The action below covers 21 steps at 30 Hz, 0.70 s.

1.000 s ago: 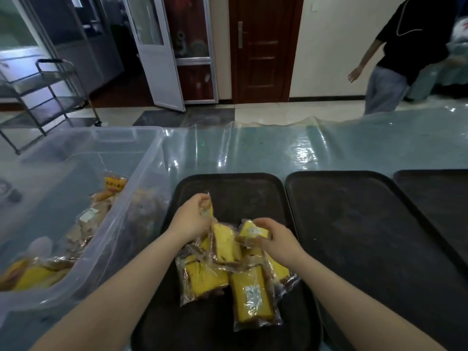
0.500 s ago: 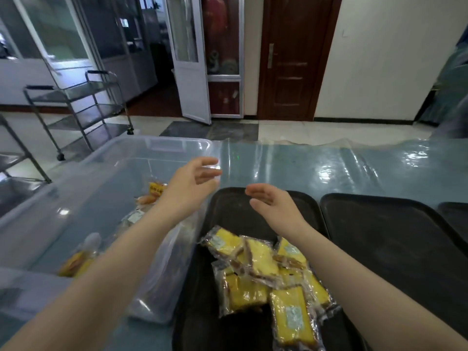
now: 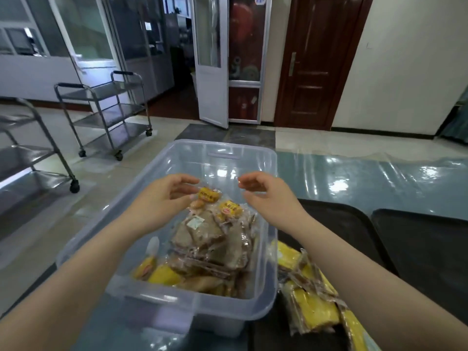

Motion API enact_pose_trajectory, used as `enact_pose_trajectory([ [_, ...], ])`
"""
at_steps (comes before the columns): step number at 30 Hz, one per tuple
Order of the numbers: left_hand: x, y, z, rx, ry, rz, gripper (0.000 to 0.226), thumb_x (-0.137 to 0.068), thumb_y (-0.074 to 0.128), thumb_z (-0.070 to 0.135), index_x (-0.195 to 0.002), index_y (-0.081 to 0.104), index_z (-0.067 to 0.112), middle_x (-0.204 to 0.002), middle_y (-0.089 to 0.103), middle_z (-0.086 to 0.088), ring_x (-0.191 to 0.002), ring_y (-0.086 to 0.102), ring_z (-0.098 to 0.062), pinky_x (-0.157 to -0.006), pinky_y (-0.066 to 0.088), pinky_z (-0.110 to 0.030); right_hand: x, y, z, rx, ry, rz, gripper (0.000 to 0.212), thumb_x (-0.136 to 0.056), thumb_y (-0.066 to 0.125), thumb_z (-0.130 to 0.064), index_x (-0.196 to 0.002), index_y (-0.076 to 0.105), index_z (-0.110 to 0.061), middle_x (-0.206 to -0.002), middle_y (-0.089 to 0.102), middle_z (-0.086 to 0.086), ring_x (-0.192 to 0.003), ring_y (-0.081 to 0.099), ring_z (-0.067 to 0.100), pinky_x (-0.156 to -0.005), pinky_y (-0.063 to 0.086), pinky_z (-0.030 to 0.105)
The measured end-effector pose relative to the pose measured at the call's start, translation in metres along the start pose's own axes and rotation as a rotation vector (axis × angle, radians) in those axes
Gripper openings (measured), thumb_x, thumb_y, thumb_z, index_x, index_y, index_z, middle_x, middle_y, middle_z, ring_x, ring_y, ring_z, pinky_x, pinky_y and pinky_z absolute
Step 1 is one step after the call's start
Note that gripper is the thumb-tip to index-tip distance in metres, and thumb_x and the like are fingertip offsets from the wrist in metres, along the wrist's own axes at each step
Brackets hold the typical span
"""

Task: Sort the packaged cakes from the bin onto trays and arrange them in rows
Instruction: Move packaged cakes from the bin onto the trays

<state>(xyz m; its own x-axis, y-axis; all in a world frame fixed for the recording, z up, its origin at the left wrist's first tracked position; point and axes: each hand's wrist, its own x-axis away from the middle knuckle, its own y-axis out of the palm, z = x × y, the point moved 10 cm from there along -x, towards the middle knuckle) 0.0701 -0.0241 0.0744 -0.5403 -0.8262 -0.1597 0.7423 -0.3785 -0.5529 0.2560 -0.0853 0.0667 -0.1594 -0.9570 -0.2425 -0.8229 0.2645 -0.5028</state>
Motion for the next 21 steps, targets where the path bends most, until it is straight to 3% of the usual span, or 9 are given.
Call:
enact_pose_trajectory([
  [3, -0.006, -0.012, -0.019, -0.100, 0.000, -0.081, 0.028, -0.088, 0.061, 0.014, -0.110, 0.056, 0.031, -0.107, 0.063, 0.015, -0.099, 0.058, 0.004, -0.082, 0.045, -0.015, -0.015, 0.038, 0.011, 0.312, 0.100, -0.193, 0.038, -0.089, 0.063, -0.027, -0.126, 0.056, -0.023, -0.123, 0.060, -0.005, -0.112, 0.055, 0.011, -0.095, 0.045, 0.027],
  [5, -0.013, -0.016, -0.027, -0.160, 0.024, -0.136, 0.029, -0.087, 0.063, 0.019, -0.109, 0.054, 0.036, -0.108, 0.061, 0.018, -0.102, 0.056, 0.004, -0.089, 0.044, -0.019, -0.022, 0.061, 0.025, 0.584, 0.178, -0.327, 0.044, -0.088, 0.061, -0.032, -0.130, 0.051, -0.021, -0.127, 0.057, 0.002, -0.111, 0.056, 0.021, -0.091, 0.047, 0.034],
  [9, -0.034, -0.007, -0.033, -0.308, 0.118, -0.246, 0.034, -0.086, 0.063, 0.024, -0.101, 0.047, 0.050, -0.102, 0.052, 0.032, -0.094, 0.049, 0.016, -0.075, 0.036, -0.004, -0.037, 0.086, 0.049, 1.014, 0.280, -0.425, 0.037, -0.083, 0.065, -0.029, -0.116, 0.054, -0.017, -0.112, 0.059, 0.006, -0.101, 0.057, 0.029, -0.080, 0.050, 0.038],
  [11, -0.050, 0.009, -0.043, -0.373, 0.143, -0.310, 0.034, -0.087, 0.062, 0.022, -0.114, 0.053, 0.040, -0.113, 0.053, 0.025, -0.101, 0.049, 0.009, -0.074, 0.034, -0.004, -0.038, 0.096, 0.065, 1.114, 0.362, -0.517, 0.041, -0.078, 0.071, -0.035, -0.111, 0.054, -0.016, -0.106, 0.059, 0.005, -0.100, 0.057, 0.029, -0.076, 0.048, 0.036],
  [14, -0.071, 0.050, -0.070, -0.564, 0.158, -0.430, 0.047, -0.088, 0.060, 0.016, -0.133, 0.047, 0.022, -0.135, 0.051, 0.003, -0.119, 0.050, -0.014, -0.088, 0.038, -0.019, -0.031, 0.105, 0.090, 1.237, 0.457, -0.647, 0.053, -0.080, 0.070, -0.038, -0.125, 0.052, -0.016, -0.124, 0.056, 0.008, -0.116, 0.052, 0.033, -0.090, 0.044, 0.043],
  [17, -0.071, 0.101, -0.098, -0.759, 0.208, -0.637, 0.069, -0.083, 0.061, 0.007, -0.144, 0.032, 0.025, -0.145, 0.041, -0.002, -0.128, 0.043, -0.022, -0.102, 0.038, -0.033, -0.032, 0.108, 0.098, 1.301, 0.424, -0.584, 0.038, -0.089, 0.062, -0.019, -0.125, 0.055, -0.010, -0.130, 0.055, 0.011, -0.121, 0.050, 0.033, -0.096, 0.042, 0.047],
  [21, -0.060, 0.139, -0.136, -0.994, 0.256, -0.802, 0.092, -0.079, 0.063, 0.003, -0.150, 0.008, 0.023, -0.157, 0.012, -0.003, -0.142, 0.018, -0.027, -0.111, 0.028, -0.045, -0.033, 0.107, 0.099, 1.340, 0.421, -0.561, 0.043, -0.086, 0.065, -0.014, -0.127, 0.054, -0.008, -0.129, 0.053, 0.012, -0.120, 0.049, 0.035, -0.094, 0.044, 0.046],
])
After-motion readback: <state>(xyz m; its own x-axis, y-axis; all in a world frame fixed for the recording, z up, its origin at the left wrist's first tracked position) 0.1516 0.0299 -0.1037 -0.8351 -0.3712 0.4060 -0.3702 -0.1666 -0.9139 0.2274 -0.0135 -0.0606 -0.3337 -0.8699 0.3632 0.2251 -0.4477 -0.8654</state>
